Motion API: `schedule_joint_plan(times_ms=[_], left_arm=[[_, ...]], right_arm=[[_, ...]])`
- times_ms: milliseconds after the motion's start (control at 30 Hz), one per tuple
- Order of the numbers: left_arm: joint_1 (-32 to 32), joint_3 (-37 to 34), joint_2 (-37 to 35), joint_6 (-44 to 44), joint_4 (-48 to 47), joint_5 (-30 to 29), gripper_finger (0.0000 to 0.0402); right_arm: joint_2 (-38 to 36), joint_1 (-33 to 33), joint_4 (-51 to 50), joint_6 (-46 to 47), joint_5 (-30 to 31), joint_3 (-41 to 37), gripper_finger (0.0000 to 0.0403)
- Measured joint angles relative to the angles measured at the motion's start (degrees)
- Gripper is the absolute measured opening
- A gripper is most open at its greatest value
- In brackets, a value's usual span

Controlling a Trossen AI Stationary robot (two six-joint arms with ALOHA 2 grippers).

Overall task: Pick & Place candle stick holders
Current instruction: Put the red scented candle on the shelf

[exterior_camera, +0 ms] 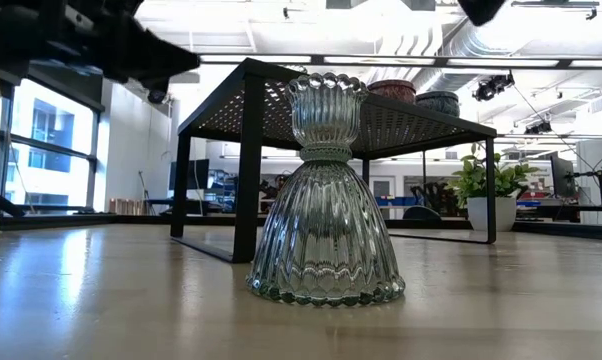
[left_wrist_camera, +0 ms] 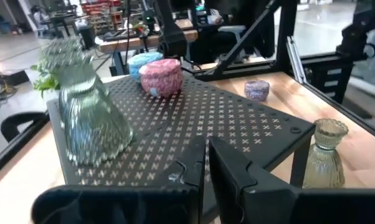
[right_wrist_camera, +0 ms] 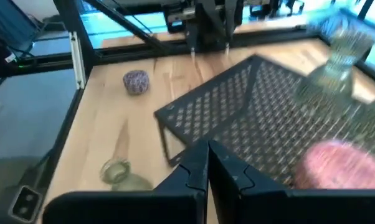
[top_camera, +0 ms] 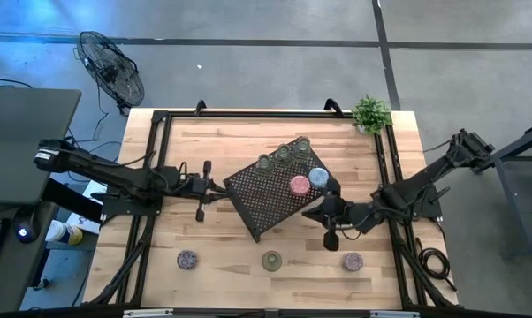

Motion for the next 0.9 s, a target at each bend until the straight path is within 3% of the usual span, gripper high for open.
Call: schedule_joint_plan(times_ms=[133,267,533,767,900], left_arm=[[0.1,-1.8,0.0,-1.8,1.5,0.0,0.0021],[0.1,-1.8,0.0,-3.2,1.7,0.4,0.0016],[0.1,-1.8,0.0,-3.3,1.6,1.1,0.0012],[0.1,-1.8,0.0,-3.2,1.6,1.0,0.0012],[0.1,-1.8,0.0,-2.8,1.6,0.7,0.0012]], right_arm=[[2.4,4.6,-5.4,10.3,2.5,0.0,0.0000],[4.2,10.3,-15.9,28.4,4.2,0.0,0.0000],[6.7,21.9,-32.7,63.2,1.1,0.0,0.0000],[7.6,26.5,-35.8,77.8,-5.5,-0.1,0.0002],[7.6,26.7,-35.8,79.5,-10.1,-0.1,0.0040]])
